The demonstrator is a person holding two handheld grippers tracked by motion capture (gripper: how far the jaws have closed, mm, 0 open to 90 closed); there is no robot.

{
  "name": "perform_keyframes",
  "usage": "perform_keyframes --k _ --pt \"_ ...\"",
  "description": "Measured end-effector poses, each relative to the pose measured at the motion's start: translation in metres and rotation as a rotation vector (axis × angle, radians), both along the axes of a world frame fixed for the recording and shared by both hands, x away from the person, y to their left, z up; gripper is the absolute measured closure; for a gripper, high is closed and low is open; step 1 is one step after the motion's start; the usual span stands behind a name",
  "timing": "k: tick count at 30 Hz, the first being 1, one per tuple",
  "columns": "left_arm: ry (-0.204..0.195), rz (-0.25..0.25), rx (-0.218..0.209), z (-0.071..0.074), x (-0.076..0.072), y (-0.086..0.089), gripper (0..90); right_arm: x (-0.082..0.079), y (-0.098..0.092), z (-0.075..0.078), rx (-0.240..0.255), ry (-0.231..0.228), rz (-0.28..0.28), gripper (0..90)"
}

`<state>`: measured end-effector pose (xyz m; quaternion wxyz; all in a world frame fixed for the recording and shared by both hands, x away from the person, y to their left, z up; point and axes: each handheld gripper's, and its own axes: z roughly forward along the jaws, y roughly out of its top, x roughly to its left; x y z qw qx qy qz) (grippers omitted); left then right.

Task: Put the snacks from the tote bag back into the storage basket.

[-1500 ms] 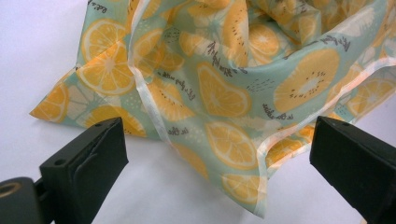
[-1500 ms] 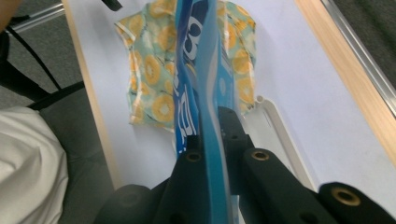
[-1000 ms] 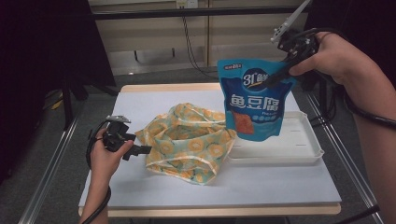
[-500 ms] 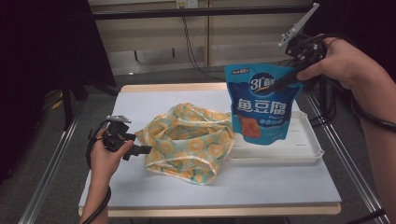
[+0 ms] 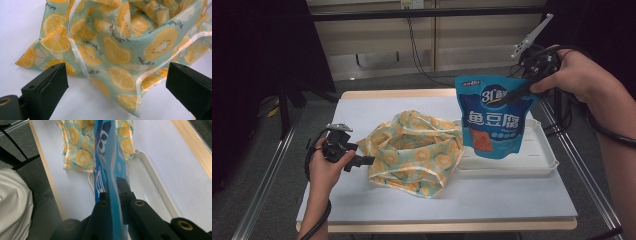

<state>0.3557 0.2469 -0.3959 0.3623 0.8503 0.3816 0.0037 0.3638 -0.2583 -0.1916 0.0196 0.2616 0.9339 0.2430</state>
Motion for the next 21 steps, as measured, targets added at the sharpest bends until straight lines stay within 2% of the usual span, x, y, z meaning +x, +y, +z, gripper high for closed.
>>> perform_keyframes --k 9,13,21 --pt "0.001 -0.002 0.001 0.0 0.0 0.0 3.8 -0.005 -0.007 0.001 -0.008 0.002 -0.01 90.0" --pt "0.0 -0.004 0.008 0.0 0.0 0.0 3.8 -0.004 -0.008 -0.006 -0.02 0.007 -0.014 90.0" --pt "0.002 -0.002 0.006 -0.001 0.0 0.0 3.8 0.0 -0.001 -0.026 -0.027 0.024 0.012 90.0"
